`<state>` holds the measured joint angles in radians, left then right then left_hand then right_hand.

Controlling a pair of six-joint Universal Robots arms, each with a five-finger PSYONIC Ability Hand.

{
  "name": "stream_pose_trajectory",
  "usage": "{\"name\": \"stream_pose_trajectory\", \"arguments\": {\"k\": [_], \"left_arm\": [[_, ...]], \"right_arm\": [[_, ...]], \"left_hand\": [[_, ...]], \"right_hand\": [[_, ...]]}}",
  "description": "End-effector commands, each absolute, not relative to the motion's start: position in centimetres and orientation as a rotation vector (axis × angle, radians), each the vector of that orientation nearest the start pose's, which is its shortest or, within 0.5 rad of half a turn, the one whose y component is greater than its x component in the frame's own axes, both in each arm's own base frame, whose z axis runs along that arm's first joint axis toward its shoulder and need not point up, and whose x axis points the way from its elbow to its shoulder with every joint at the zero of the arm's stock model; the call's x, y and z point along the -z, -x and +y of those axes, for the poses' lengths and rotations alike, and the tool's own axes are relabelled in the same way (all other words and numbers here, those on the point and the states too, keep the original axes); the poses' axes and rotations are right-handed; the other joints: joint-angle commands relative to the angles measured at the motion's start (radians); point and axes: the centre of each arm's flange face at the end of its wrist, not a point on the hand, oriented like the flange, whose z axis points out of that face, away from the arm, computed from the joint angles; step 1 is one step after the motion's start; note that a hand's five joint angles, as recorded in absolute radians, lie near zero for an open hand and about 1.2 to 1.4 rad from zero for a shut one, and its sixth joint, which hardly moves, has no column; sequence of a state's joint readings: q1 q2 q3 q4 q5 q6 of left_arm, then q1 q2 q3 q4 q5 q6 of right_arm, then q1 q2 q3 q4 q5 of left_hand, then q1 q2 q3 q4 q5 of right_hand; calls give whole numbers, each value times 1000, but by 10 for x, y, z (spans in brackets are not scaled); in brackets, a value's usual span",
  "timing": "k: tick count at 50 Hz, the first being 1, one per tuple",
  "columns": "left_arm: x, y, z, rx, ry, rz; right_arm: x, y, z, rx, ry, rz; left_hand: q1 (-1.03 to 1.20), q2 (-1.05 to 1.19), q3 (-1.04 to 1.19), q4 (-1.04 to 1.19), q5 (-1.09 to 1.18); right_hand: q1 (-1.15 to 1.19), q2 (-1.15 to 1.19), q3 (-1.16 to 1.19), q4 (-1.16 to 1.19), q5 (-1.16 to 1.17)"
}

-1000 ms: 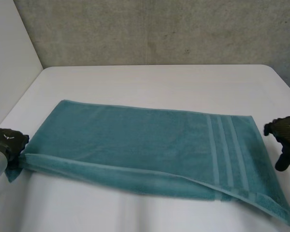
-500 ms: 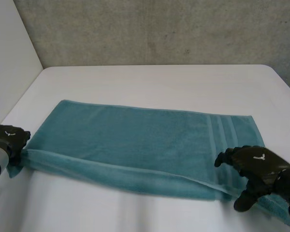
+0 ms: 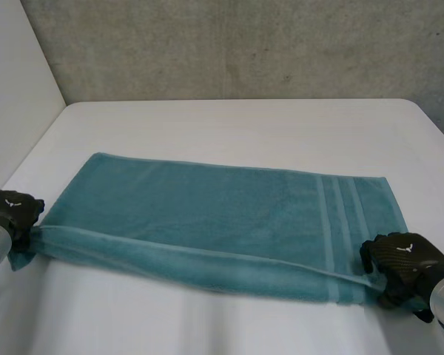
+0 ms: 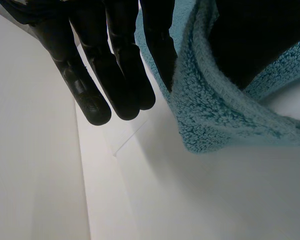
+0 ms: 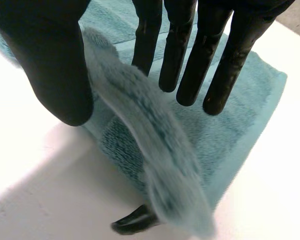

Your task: Fold the laundry

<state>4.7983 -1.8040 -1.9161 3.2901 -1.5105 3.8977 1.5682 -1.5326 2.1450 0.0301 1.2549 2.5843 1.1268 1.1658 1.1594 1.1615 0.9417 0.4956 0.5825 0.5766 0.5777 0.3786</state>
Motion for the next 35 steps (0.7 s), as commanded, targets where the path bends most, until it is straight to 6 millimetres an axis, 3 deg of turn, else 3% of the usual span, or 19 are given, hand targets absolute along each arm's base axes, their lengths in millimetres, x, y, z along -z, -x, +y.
{"name": "stream_pose_trajectory", "arguments": {"k": [1,6,7,8,9,17,24,32,33,34,35], "left_arm": [[-155,111,-292,1399,-818,2217],[-153,112,-291,1394,-821,2223],[-152,112,-290,1392,-824,2226],[-152,112,-290,1392,-824,2226],[-150,112,-290,1384,-823,2231],[-144,108,-290,1358,-812,2251],[-143,103,-289,1340,-793,2263],[-143,103,-288,1335,-787,2261],[-142,103,-286,1331,-790,2267],[-142,103,-286,1331,-790,2267],[-141,104,-283,1329,-801,2278]], "right_arm": [[-164,-154,-208,1547,981,2579],[-171,-145,-214,1614,956,2574],[-173,-143,-216,1624,957,2570],[-173,-143,-216,1626,966,2560],[-173,-143,-216,1626,966,2560],[-179,-122,-234,1694,893,2611],[-187,-105,-247,1760,846,2656],[-185,-100,-248,1757,841,2655],[-185,-100,-248,1757,841,2655],[-184,-101,-248,1753,842,2651],[-184,-101,-247,1748,842,2645]], "left_hand": [[208,169,176,174,219],[88,49,55,53,98],[-95,-134,-128,-130,-85],[-97,-136,-130,-132,-87],[-359,-398,-391,-393,-348],[-528,-567,-561,-563,-518],[-535,-574,-567,-569,-524],[-494,-533,-526,-528,-483],[-328,-367,-360,-362,-317],[-326,-365,-359,-361,-316],[66,27,34,32,77]], "right_hand": [[819,733,738,737,762],[901,814,820,819,843],[901,814,820,819,843],[901,814,820,819,843],[901,814,820,819,843],[901,814,820,819,843],[901,814,820,819,843],[901,814,820,819,843],[901,814,820,819,843],[901,814,820,819,843],[901,814,820,819,843]]}}
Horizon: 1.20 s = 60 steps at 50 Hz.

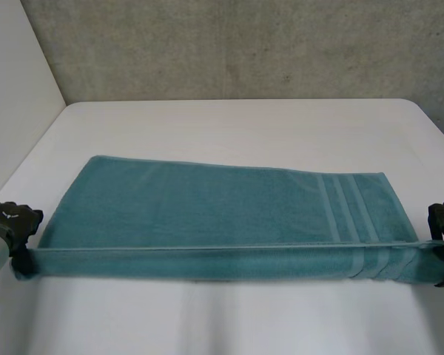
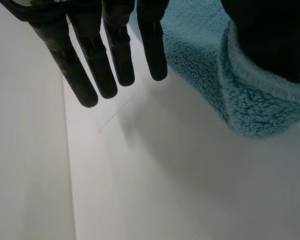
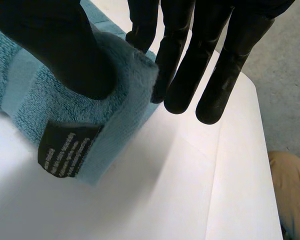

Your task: Fold the laundry

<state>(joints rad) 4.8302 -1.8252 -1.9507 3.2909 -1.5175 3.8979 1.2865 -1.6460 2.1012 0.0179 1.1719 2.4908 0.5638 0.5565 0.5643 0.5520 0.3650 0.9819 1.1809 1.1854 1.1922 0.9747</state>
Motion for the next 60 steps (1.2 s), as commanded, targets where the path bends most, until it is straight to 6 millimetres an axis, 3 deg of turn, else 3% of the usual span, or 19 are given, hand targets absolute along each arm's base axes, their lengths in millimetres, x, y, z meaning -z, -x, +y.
{"name": "stream_pose_trajectory", "arguments": {"k": [1,6,15,31,37,40,41,42,43,44,45,46,47,48,49,50,54,58,60], "left_arm": [[-141,105,-282,1335,-805,2278],[-164,108,-281,1422,-795,2201],[-229,124,-292,1778,-705,2077],[-168,137,-339,1576,-868,2241],[-178,153,-367,1663,-915,2142],[-215,169,-392,1831,-904,1980],[-239,177,-402,1926,-877,1874],[-272,184,-412,2040,-817,1744],[-273,184,-412,2041,-816,1743],[-306,190,-418,2155,-741,1617],[-341,195,-419,2276,-648,1484],[-341,195,-419,2277,-647,1483],[-378,196,-415,2402,-553,1346],[-378,196,-415,2403,-552,1345],[-410,195,-407,2513,-458,1221],[-430,193,-400,2602,-392,1137],[-449,190,-391,2701,-323,1052],[-423,188,-392,2669,-356,1172],[-404,188,-394,2634,-379,1255]], "right_arm": [[-184,-101,-247,1748,842,2645],[-189,-103,-246,1765,855,2620],[-240,-105,-255,2000,908,2511],[-192,-133,-288,1600,1056,2590],[-200,-140,-330,1718,1069,2602],[-238,-156,-356,1962,1058,2514],[-271,-162,-369,2151,986,2435],[-271,-162,-369,2153,986,2434],[-308,-166,-379,2352,885,2330],[-347,-167,-387,2557,765,2189],[-347,-167,-387,2559,764,2188],[-383,-166,-392,2745,646,2014],[-384,-166,-392,2746,645,2013],[-412,-165,-394,2883,551,1847],[-433,-162,-393,2978,469,1709],[-433,-162,-393,2979,468,1707],[-455,-163,-375,3044,405,1560],[-429,-164,-371,2949,461,1687],[-386,-166,-372,2802,540,1853]], "left_hand": [[830,838,830,842,855],[832,840,832,844,857],[832,840,832,844,857],[832,840,832,844,857],[832,840,832,844,857],[832,840,832,844,857],[832,840,832,844,857],[832,840,832,844,857],[832,840,832,844,857],[832,840,832,844,857],[832,840,832,844,857],[832,840,832,844,857],[832,840,832,844,857],[832,840,832,844,857],[832,840,832,844,857],[832,840,832,844,857],[832,840,832,844,857],[832,840,832,844,857],[832,840,832,844,857]], "right_hand": [[414,215,211,204,247],[414,215,211,204,247],[414,215,211,204,247],[414,215,211,204,247],[414,215,211,204,247],[414,215,211,204,247],[414,215,211,204,247],[414,215,211,204,247],[414,215,211,204,247],[414,215,211,204,247],[414,215,211,204,247],[414,215,211,204,247],[414,215,211,204,247],[414,215,211,204,247],[414,215,211,204,247],[414,215,211,204,247],[414,215,211,204,247],[414,215,211,204,247],[414,215,211,204,247]]}}
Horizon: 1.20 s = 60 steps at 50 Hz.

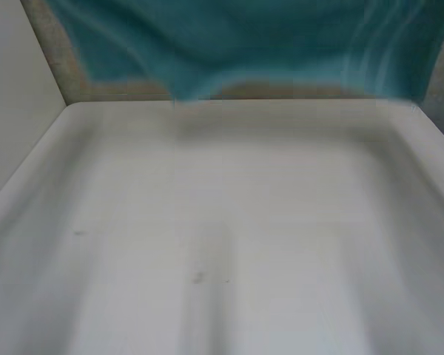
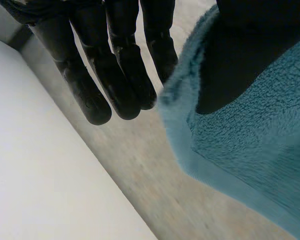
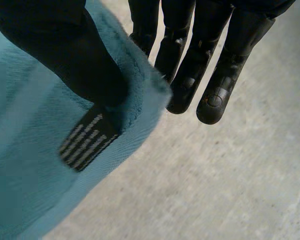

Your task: Fold the laundry

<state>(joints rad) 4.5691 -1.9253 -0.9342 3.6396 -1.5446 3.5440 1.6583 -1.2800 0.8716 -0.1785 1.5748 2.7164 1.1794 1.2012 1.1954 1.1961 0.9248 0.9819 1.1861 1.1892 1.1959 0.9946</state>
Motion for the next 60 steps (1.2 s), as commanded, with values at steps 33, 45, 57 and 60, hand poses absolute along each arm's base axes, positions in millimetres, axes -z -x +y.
{"name": "stream_pose_trajectory", "arguments": {"k": [33,45,57,60], "left_arm": [[-151,148,-313,1721,-813,2184],[-195,129,-233,1311,-869,2483],[-177,171,-306,1620,-1000,2220],[-177,176,-323,1675,-994,2173]], "right_arm": [[-206,-130,-286,1816,1187,2705],[-218,-96,-249,1366,1608,2829],[-195,-113,-319,1769,1327,2664],[-191,-131,-339,1870,1334,2599]], "left_hand": [[217,195,201,200,297],[217,195,201,200,297],[217,195,201,200,297],[217,195,201,200,297]], "right_hand": [[414,210,207,200,227],[414,210,207,200,227],[414,210,207,200,227],[414,210,207,200,227]]}}
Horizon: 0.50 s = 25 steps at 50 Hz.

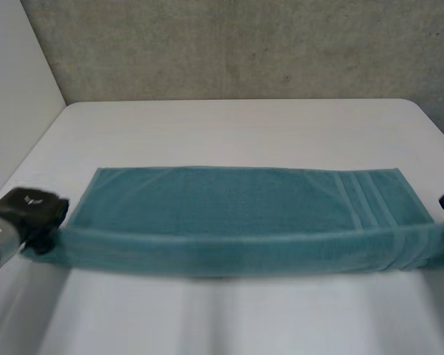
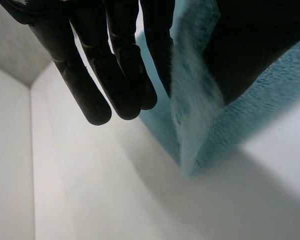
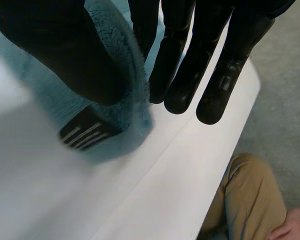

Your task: Fold the laundry

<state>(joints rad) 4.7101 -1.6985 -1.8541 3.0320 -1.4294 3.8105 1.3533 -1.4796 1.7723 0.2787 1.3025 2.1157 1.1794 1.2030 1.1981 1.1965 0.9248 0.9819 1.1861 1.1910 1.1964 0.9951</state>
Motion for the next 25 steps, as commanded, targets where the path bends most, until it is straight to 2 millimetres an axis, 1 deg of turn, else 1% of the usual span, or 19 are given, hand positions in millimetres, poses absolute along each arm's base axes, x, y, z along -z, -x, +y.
{"name": "stream_pose_trajectory", "arguments": {"k": [1,2,3,4,5,6,8,9,11,12,14,15,17,20,21,22,23,24,25], "left_arm": [[-173,183,-338,1711,-999,2141],[-168,186,-354,1735,-996,2117],[-168,186,-354,1735,-995,2117],[-163,189,-369,1752,-989,2101],[-158,192,-381,1763,-984,2080],[-158,192,-381,1763,-984,2080],[-147,199,-402,1775,-968,2056],[-147,199,-402,1775,-968,2055],[-139,205,-417,1801,-958,2022],[-139,205,-417,1802,-958,2022],[-134,208,-424,1818,-953,2005],[-130,210,-429,1833,-954,1990],[-126,212,-432,1841,-955,1983],[-119,217,-435,1854,-973,1971],[-117,220,-434,1858,-989,1969],[-115,224,-432,1866,-1002,1956],[-115,224,-432,1866,-1003,1956],[-115,228,-431,1877,-1013,1939],[-115,228,-431,1878,-1013,1939]], "right_arm": [[-191,-131,-339,1871,1334,2598],[-187,-136,-350,1906,1328,2607],[-184,-138,-361,1946,1316,2618],[-184,-138,-362,1946,1316,2618],[-179,-141,-373,1987,1309,2630],[-179,-141,-373,1988,1309,2630],[-173,-148,-396,2093,1299,2607],[-173,-148,-396,2093,1299,2606],[-166,-155,-413,2164,1297,2572],[-166,-155,-413,2164,1297,2572],[-157,-158,-429,2213,1298,2545],[-157,-158,-429,2213,1298,2545],[-149,-163,-439,2230,1299,2535],[-144,-168,-441,2227,1309,2524],[-142,-171,-442,2229,1311,2523],[-139,-173,-443,2230,1304,2531],[-139,-173,-443,2230,1304,2531],[-138,-175,-443,2233,1297,2540],[-139,-175,-443,2243,1270,2564]], "left_hand": [[217,193,198,200,297],[217,193,198,200,297],[217,193,198,200,297],[217,193,198,200,297],[217,193,198,200,297],[217,193,198,200,297],[217,193,198,200,297],[217,193,198,200,297],[217,193,198,200,297],[217,193,198,200,297],[217,193,198,200,297],[217,193,198,200,297],[217,193,198,200,297],[217,193,198,200,297],[217,193,198,200,297],[217,193,198,200,297],[217,193,198,200,297],[-155,-178,-174,-172,-75],[-158,-182,-177,-176,-78]], "right_hand": [[414,210,205,200,227],[414,210,205,200,227],[414,210,205,200,227],[414,210,205,200,227],[414,210,205,200,227],[414,210,205,200,227],[414,210,205,200,227],[414,210,205,200,227],[414,210,205,200,227],[414,210,205,200,227],[414,210,205,200,227],[414,210,205,200,227],[414,210,205,200,227],[414,210,205,200,227],[354,150,145,140,167],[-137,-342,-347,-352,-325],[-142,-347,-351,-357,-330],[-807,-1012,-1016,-1022,-995],[-807,-1012,-1016,-1022,-995]]}}
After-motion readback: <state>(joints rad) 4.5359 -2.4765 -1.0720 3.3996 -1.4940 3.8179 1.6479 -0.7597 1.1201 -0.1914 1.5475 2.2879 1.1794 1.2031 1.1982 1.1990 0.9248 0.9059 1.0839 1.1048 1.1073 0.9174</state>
